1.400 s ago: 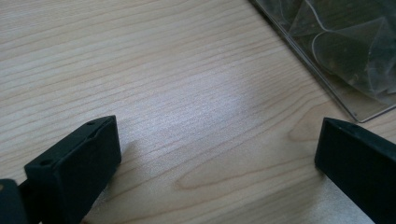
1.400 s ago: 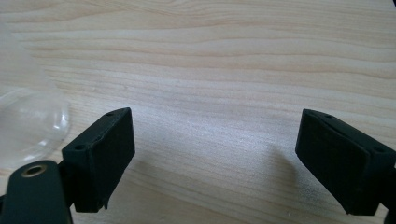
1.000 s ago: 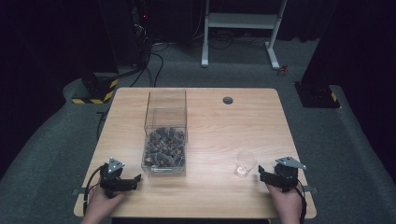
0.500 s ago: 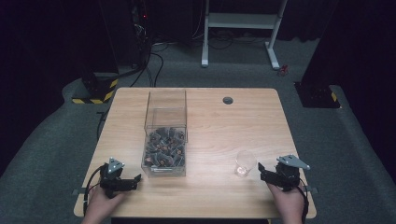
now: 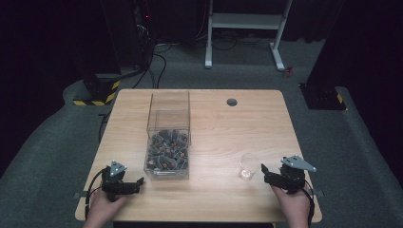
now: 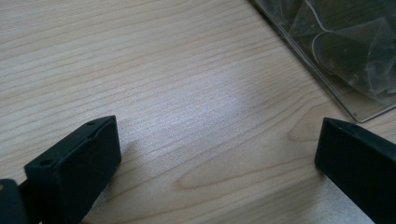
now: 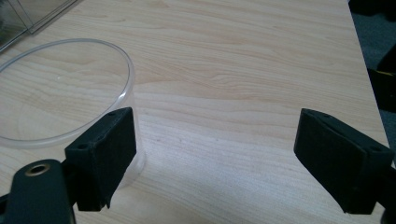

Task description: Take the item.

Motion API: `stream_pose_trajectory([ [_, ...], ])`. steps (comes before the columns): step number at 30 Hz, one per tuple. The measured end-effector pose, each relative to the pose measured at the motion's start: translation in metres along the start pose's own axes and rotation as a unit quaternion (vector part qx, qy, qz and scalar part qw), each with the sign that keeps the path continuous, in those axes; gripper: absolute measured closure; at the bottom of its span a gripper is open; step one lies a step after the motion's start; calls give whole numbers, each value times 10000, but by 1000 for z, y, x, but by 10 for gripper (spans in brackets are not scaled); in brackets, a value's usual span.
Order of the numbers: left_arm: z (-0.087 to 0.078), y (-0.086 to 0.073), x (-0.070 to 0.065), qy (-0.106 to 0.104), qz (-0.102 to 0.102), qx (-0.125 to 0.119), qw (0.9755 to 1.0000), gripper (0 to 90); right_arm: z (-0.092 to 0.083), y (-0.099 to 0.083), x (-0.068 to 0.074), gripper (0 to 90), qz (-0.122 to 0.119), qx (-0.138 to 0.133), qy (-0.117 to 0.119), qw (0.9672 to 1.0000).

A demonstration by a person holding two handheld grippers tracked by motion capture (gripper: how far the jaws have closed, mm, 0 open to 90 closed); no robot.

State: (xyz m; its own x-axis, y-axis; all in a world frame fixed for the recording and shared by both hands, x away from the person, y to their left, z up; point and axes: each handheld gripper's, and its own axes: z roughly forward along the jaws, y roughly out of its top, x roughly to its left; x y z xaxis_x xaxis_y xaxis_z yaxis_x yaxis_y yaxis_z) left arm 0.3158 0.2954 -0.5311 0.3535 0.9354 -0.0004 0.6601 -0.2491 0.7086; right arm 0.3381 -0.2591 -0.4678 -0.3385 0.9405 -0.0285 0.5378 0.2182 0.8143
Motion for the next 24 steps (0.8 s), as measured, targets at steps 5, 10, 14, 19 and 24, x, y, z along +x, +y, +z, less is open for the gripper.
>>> stream_pose_trajectory([
  [5,0,0,0,19,13,-3,10000,6,-2,5,1,133,-67,-71,36,9999],
  [10,0,0,0,13,10,1,10000,6,-7,11,4,134,-112,-163,73,9998],
  [14,0,0,0,13,9,1,10000,6,-10,14,6,134,-140,-247,110,9995],
  [19,0,0,0,14,12,8,10000,6,-10,17,10,134,-198,-289,158,9993],
  [24,0,0,0,14,14,-3,10000,6,-11,20,15,135,-254,-356,220,9988],
])
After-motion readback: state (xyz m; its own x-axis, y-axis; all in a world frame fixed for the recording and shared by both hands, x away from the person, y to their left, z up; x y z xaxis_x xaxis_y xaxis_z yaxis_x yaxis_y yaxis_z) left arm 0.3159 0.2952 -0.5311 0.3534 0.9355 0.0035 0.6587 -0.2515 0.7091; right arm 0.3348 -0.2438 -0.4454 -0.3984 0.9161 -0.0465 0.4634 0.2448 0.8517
